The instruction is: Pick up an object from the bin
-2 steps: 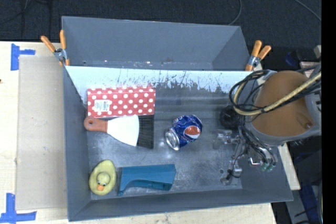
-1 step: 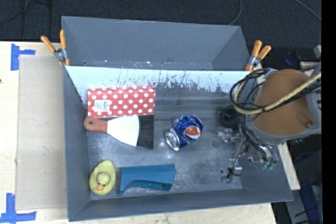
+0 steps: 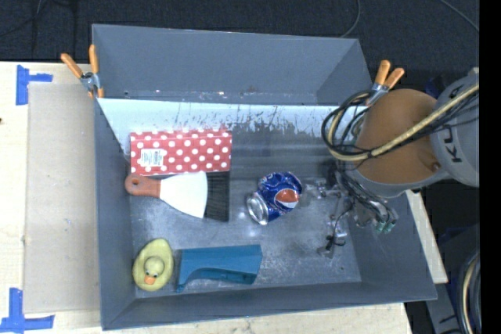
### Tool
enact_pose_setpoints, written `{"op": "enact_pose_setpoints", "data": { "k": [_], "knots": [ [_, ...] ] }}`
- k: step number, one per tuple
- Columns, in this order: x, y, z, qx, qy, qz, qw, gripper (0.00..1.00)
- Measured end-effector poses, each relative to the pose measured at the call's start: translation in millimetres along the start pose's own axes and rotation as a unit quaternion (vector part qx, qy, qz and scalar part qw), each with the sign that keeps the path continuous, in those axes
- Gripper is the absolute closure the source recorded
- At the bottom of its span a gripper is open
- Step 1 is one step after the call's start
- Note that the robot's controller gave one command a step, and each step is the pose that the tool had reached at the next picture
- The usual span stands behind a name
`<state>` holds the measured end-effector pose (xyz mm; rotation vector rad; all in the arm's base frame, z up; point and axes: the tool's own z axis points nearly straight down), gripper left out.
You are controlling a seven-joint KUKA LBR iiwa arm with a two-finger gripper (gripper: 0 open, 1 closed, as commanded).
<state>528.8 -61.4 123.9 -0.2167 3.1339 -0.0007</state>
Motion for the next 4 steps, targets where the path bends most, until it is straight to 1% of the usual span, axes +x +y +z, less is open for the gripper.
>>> {"op": "enact_pose_setpoints", "data": {
  "k": [1, 2, 3, 4],
  "knots": [
    [21.4, -26.7, -0.5, -0.002, 0.0017, -0.030, 0.9996, 0.00],
    [-38.1, 23.5, -4.1, 0.000, 0.0008, -0.109, 0.9940, 0.00],
    [-93.6, 70.3, 58.0, -0.003, 0.0016, -0.179, 0.9839, 0.00],
    [-86.6, 61.7, 51.9, 0.000, -0.0022, -0.292, 0.9563, 1.00]
  ]
}}
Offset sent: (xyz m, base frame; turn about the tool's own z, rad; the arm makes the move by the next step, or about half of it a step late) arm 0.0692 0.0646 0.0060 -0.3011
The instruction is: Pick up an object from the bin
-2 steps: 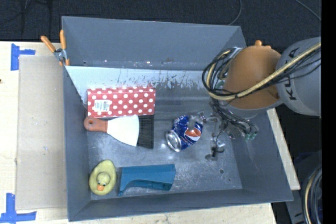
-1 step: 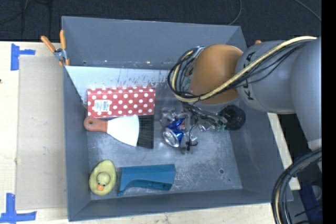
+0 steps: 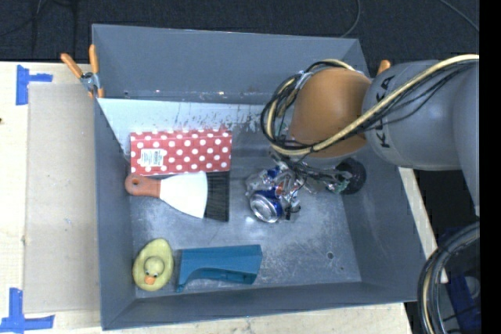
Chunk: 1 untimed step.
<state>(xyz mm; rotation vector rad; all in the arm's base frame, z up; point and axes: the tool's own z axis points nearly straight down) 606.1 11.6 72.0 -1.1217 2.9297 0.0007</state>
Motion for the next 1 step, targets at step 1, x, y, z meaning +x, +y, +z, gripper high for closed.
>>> {"op": "enact_pose_setpoints", "data": {
  "k": [1],
  "knots": [
    [0.0, 0.0, 0.0, 0.000, 0.0000, 0.000, 1.0000, 1.00]
  ]
}}
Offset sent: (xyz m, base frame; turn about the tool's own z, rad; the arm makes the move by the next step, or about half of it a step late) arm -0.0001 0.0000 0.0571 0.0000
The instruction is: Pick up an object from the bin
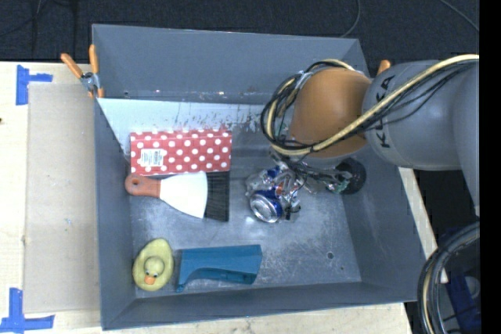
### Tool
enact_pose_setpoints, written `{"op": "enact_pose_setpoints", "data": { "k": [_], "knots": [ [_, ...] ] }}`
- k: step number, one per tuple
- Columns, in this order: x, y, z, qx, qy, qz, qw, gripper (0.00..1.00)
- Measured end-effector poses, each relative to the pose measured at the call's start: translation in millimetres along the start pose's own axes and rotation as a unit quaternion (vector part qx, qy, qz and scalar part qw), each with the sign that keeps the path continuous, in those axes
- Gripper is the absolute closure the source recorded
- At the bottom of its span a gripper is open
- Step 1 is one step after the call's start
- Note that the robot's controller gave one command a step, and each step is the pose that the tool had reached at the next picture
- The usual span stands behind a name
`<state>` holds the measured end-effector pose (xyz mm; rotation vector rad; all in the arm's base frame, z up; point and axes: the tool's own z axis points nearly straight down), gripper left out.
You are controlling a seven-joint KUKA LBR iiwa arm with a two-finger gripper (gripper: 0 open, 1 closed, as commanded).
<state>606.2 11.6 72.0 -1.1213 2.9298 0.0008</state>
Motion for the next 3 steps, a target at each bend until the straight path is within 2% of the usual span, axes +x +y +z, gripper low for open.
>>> {"op": "enact_pose_setpoints", "data": {
  "k": [1, 2, 3],
  "knots": [
    [0.5, 0.5, -2.3, -0.001, 0.0005, 0.000, 1.0000, 1.00],
    [2.6, 2.9, -19.5, -0.004, 0.0049, 0.000, 1.0000, 1.00],
    [1.9, 2.6, -44.0, -0.003, 0.0041, 0.000, 1.0000, 1.00]
  ]
}}
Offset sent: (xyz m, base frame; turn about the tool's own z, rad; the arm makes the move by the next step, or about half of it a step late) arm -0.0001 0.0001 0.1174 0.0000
